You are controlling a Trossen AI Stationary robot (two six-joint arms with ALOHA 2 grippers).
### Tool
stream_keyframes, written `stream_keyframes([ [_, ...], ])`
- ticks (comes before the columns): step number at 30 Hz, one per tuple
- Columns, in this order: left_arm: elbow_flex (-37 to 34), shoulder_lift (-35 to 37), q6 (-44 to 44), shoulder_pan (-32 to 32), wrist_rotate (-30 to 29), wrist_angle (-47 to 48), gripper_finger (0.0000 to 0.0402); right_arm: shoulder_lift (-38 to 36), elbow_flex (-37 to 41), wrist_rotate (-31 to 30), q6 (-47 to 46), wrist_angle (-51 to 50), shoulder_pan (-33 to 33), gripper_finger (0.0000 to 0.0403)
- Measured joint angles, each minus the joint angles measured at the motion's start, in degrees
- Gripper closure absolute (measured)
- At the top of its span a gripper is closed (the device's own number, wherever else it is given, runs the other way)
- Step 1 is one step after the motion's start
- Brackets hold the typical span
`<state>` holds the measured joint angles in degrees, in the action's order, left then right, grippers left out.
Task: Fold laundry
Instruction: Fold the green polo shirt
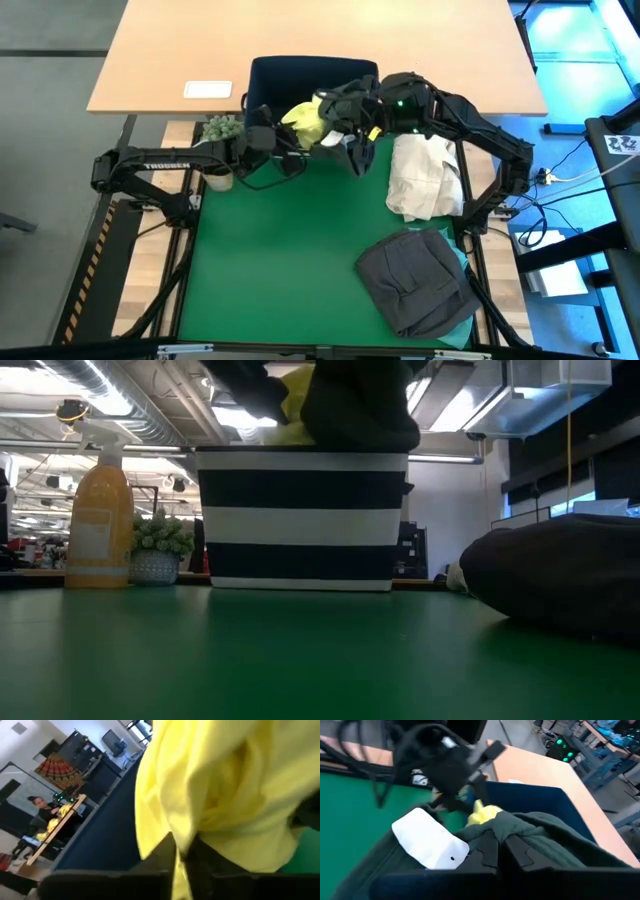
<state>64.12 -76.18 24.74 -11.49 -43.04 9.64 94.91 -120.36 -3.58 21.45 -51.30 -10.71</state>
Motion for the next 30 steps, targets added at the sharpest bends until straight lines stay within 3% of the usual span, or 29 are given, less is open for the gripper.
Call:
stream_keyframes([
  [11, 0.0, 0.0, 4.2, -1.6, -17.4, 0.3, 0.04, -0.1, 0.0, -2.2, 0.0, -8.5, 6.8, 0.0403],
  [21, 0.0, 0.8, 1.9, -5.3, -22.4, 0.0, 0.0398, -1.0, 0.0, -2.2, -0.1, -9.4, 14.9, 0.0403],
  [30, 0.0, 4.8, 19.3, -2.8, -22.5, -13.3, 0.0337, -1.0, 0.0, -3.9, 1.5, -4.8, 19.6, 0.0403],
])
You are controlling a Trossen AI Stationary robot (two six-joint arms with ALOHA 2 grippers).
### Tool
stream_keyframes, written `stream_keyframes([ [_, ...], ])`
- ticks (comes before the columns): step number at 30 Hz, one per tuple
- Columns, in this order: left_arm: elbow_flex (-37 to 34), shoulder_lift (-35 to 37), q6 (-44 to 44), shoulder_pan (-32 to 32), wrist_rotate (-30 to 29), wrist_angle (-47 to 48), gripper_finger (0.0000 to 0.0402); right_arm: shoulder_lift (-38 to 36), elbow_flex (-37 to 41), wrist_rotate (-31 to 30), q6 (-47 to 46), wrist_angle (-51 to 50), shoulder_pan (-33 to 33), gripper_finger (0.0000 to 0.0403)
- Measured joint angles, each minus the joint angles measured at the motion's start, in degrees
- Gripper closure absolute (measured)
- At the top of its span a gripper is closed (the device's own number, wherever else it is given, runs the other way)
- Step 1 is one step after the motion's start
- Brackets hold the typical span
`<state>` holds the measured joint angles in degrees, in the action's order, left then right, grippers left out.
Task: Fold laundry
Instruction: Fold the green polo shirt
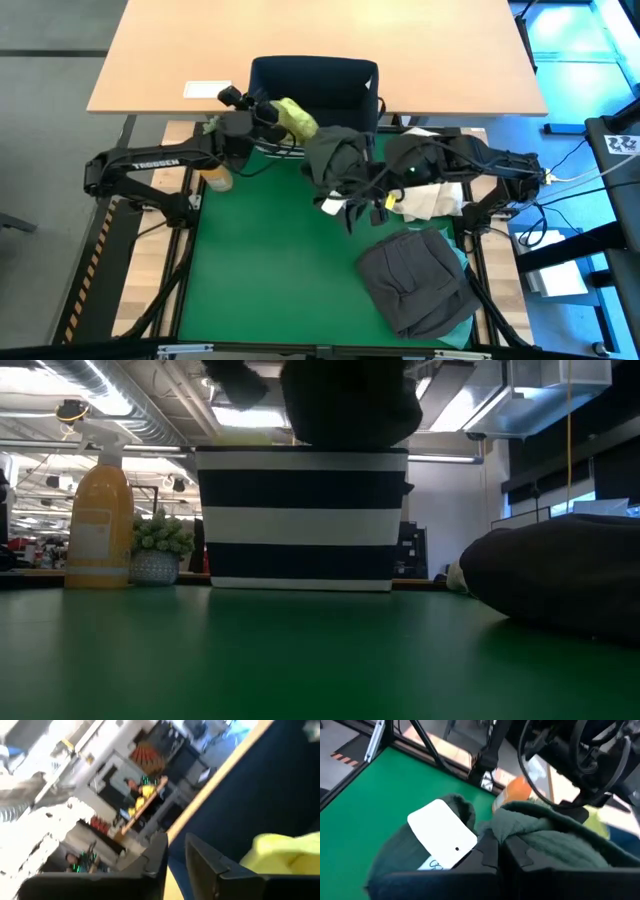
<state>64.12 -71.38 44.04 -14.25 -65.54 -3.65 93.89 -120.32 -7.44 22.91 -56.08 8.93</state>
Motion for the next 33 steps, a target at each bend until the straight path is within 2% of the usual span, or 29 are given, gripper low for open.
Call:
stream_keyframes([
  [9, 0.0, 2.1, 2.6, 4.9, 3.6, -4.0, 0.0258, 0.4, 0.0, 2.9, 1.4, 3.6, 0.1, 0.0403],
  [16, 0.1, 3.2, -8.0, 16.6, 5.8, 0.7, 0.0247, 3.1, 0.0, 6.3, 1.5, 4.8, 0.1, 0.0403],
  [18, 0.1, 3.3, -9.0, 20.1, 4.5, 0.9, 0.0248, 4.3, 0.0, 6.3, 1.5, 4.1, 0.1, 0.0403],
  [22, 0.1, 3.3, -12.0, 27.4, -3.4, 2.3, 0.025, 7.1, 0.0, 6.1, 1.5, 2.2, 0.0, 0.0403],
  [24, 0.1, 3.4, -17.1, 31.4, -5.7, 6.4, 0.025, 8.6, 0.0, 6.1, 1.6, 1.1, 0.1, 0.0403],
  [29, 0.1, 3.3, -33.9, 41.7, -6.7, 19.0, 0.0251, 11.2, 0.0, 6.2, 1.8, -2.0, 0.1, 0.0403],
  [33, 0.1, 3.3, -46.0, 47.2, -8.2, 27.6, 0.0251, 12.7, 0.0, 8.4, 1.8, -2.0, -0.4, 0.0403],
])
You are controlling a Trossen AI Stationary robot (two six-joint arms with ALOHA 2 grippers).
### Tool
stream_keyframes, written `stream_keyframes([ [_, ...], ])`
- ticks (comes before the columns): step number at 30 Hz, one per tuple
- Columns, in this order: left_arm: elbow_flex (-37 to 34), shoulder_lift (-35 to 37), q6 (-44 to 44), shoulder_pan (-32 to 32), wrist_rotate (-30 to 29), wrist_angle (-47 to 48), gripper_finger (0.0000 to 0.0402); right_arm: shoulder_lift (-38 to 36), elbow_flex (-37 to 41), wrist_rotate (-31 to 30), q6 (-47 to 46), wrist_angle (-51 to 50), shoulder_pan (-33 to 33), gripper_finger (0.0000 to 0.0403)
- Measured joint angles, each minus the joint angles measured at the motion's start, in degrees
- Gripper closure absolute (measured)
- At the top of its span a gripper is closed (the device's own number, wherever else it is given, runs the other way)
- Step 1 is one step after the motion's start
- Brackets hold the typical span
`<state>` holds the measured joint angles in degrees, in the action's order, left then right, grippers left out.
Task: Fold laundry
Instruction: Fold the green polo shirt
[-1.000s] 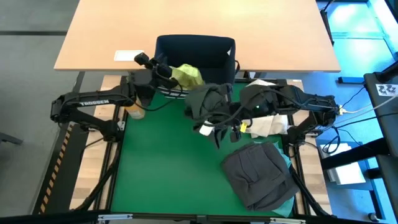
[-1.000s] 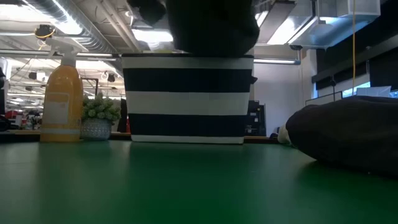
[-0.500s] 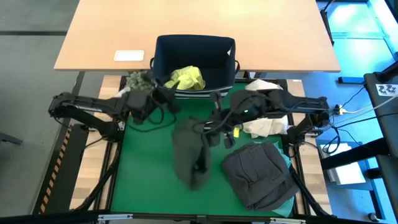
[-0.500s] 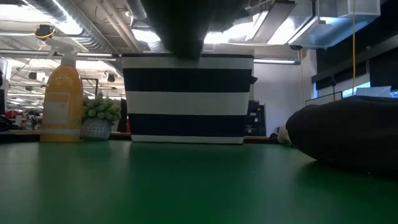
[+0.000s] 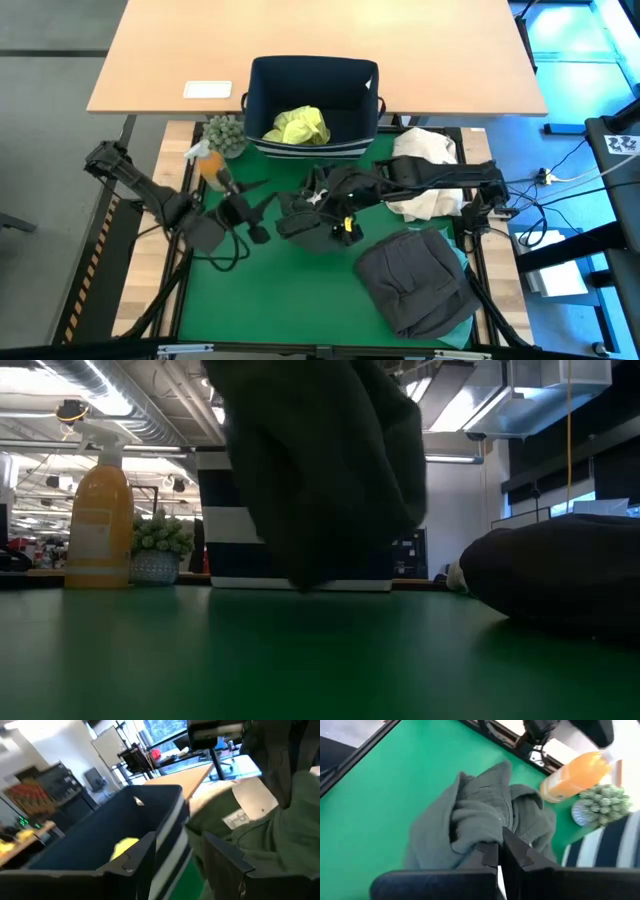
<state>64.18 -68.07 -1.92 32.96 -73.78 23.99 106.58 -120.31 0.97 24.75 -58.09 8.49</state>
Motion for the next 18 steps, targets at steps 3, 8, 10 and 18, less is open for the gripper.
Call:
stream_keyframes([
  [3, -0.1, -0.3, -9.8, 1.9, -0.3, 6.0, 0.0251, 1.4, 0.0, 2.2, -0.1, 0.7, -0.7, 0.0403],
  [8, -5.2, -0.6, -21.0, 3.1, -0.3, 8.5, 0.0251, 2.4, 3.1, 5.3, -1.9, 1.6, -3.0, 0.0403],
  [10, -7.9, -0.7, -22.9, 2.9, -0.5, 8.7, 0.0251, 1.8, 7.7, 6.6, -3.1, 5.1, -4.1, 0.0403],
  [18, -11.3, -0.6, -26.6, 0.0, 1.6, 8.3, 0.0251, -3.6, 31.0, 13.1, -5.8, 23.8, -7.5, 0.0403],
])
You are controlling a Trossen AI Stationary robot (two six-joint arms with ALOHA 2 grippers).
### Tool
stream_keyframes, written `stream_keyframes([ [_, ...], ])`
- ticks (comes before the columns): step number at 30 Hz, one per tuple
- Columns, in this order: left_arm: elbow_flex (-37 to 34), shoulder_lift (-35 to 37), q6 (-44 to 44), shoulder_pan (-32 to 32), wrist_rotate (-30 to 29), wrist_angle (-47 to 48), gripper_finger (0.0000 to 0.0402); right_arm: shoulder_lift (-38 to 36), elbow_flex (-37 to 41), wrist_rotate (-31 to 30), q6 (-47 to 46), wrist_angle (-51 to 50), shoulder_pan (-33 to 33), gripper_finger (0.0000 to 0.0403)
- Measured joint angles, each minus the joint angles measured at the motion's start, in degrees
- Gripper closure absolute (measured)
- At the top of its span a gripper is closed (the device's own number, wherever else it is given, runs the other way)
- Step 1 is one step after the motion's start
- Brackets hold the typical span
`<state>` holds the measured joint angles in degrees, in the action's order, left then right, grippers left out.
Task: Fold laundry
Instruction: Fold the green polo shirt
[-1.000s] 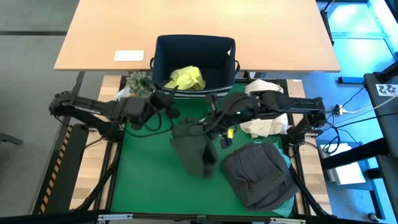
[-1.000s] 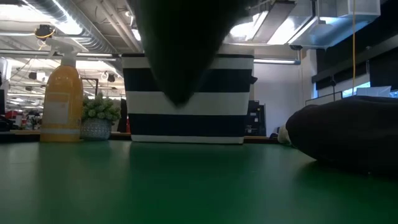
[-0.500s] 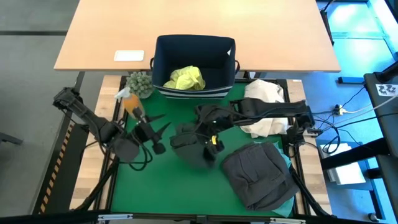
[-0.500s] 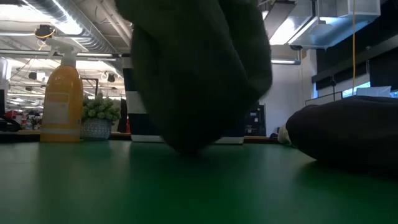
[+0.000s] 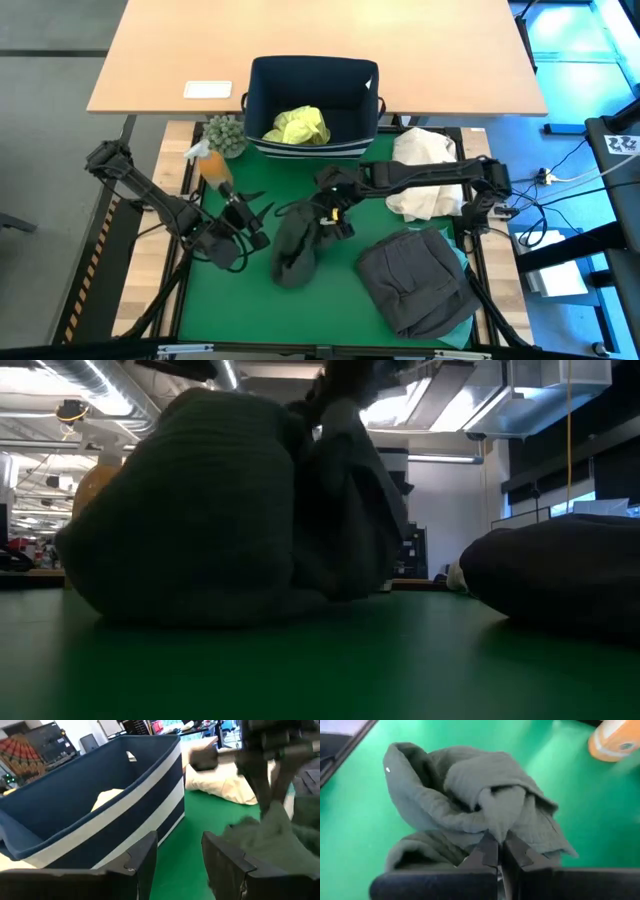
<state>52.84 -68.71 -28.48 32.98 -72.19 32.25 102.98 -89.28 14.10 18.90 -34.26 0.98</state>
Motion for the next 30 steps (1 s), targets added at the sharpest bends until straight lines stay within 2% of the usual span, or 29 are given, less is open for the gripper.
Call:
stream_keyframes([
  [5, 0.0, 0.0, -0.1, -1.8, 1.3, -2.0, 0.0251, -4.1, 12.3, 5.0, -3.4, 16.0, -0.3, 0.0403],
  [8, 0.0, 0.0, -0.1, -3.1, 1.4, -2.5, 0.0251, -5.4, 17.5, 5.5, -4.1, 23.2, -0.3, 0.0403],
  [14, 0.0, 0.0, -1.4, -5.5, 4.5, -2.5, 0.0251, -6.1, 21.7, 3.7, -8.4, 24.9, -2.1, 0.0403],
  [18, 0.0, 0.0, -1.4, -7.2, 6.9, -2.5, 0.0251, -6.1, 24.6, -0.6, -8.6, 27.5, -1.7, 0.0403],
  [24, 0.0, 0.0, -2.5, -9.5, 14.2, -2.5, 0.0251, -6.1, 28.0, -5.7, -8.4, 28.9, -1.9, 0.0403],
  [30, 0.0, 0.0, -2.5, -11.7, 11.5, -2.5, 0.0251, -5.6, 28.9, -7.0, -8.4, 29.2, -1.8, 0.0402],
])
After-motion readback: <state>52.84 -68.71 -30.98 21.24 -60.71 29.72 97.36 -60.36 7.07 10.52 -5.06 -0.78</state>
